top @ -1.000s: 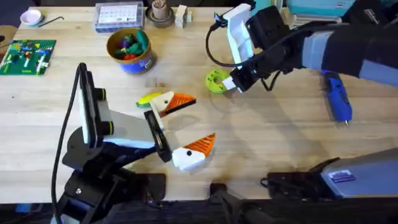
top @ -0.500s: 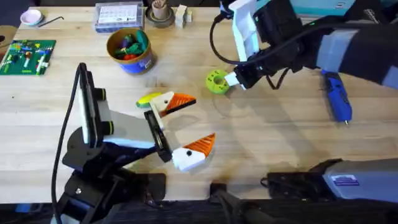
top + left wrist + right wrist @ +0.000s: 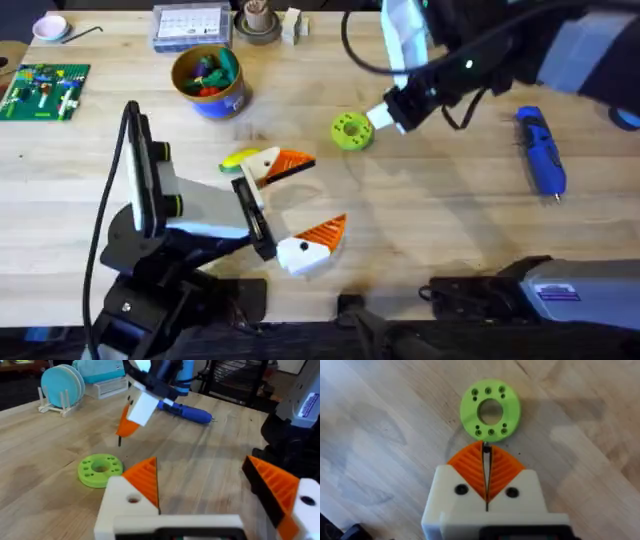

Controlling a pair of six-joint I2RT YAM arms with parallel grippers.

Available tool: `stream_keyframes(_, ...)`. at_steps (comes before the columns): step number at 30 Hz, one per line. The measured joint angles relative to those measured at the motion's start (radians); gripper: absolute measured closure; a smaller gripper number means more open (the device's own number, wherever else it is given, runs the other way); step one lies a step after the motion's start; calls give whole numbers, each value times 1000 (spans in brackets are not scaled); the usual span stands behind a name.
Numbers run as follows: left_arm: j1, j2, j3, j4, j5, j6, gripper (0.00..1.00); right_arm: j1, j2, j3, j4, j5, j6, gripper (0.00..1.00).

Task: Pick up the gripper from the table and insert it into the empty holder that is missing its gripper. Then pick up a screw, insert it into the mounting hole, and use the screwdriver to tighten it. Finally, clean up the table by picking up the vegetable and placing it into the bucket.

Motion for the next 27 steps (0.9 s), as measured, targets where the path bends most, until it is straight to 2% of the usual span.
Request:
stream_keyframes(4, 0, 0, 0, 0, 0, 0, 7, 9, 0, 130, -77, 0, -9, 995)
stream_keyframes(8, 0, 0, 0, 0, 0, 0, 7, 67, 0, 209, -122, 0, -43, 995)
stream_keyframes(16, 0, 0, 0, 0, 0, 0, 8, 254, 0, 291, -145, -1, -79, 995)
stream_keyframes(22, 0, 0, 0, 0, 0, 0, 8, 332, 0, 365, -160, -4, -83, 995)
stream_keyframes(27, 0, 0, 0, 0, 0, 0, 8, 404, 0, 376, -170, -29, -75, 995)
